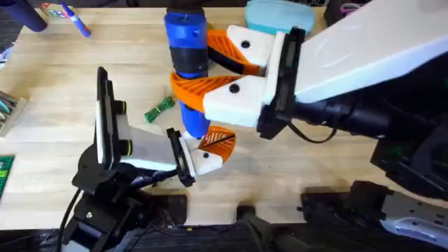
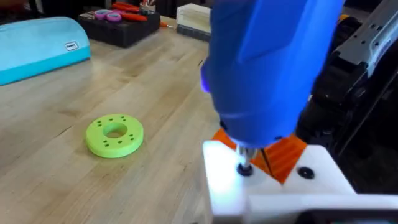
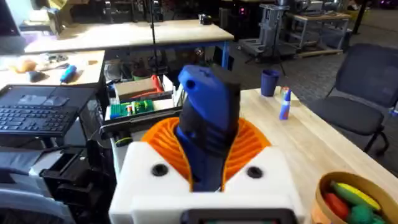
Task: Pick up the gripper from the table and insert it into the empty holder that is missing its gripper. Then pick up a screw, insert it into the mounting hole, and use the screwdriver to tighten it. Finally, clean up the table by picking up the vegetable and placing it into the bucket.
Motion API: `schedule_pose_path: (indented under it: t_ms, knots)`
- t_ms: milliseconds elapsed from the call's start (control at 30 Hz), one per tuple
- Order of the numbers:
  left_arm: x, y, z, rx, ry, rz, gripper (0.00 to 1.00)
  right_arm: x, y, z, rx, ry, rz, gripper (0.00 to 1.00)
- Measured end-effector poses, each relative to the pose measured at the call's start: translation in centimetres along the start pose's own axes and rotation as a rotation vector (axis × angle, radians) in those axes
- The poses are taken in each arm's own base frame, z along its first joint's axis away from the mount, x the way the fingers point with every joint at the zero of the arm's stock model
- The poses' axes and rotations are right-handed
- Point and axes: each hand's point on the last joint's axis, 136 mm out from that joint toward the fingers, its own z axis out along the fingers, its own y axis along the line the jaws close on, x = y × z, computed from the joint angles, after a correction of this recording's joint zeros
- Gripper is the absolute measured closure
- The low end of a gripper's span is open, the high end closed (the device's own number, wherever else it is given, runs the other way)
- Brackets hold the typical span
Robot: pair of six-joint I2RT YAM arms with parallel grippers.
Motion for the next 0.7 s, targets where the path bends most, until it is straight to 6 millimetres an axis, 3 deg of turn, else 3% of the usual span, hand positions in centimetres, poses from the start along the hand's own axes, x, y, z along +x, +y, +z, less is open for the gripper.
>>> schedule_pose_path:
  t_ms: [467, 700]
  knots:
    - [0.0, 0.0, 0.0, 0.000, 0.000, 0.002, 0.992, -0.3, -0.1, 0.0, 0.003, -0.013, -0.005, 0.817]
    - [0.0, 0.0, 0.0, -0.003, -0.001, 0.003, 0.992, -3.2, -0.9, -0.1, 0.027, -0.137, -0.066, 0.818]
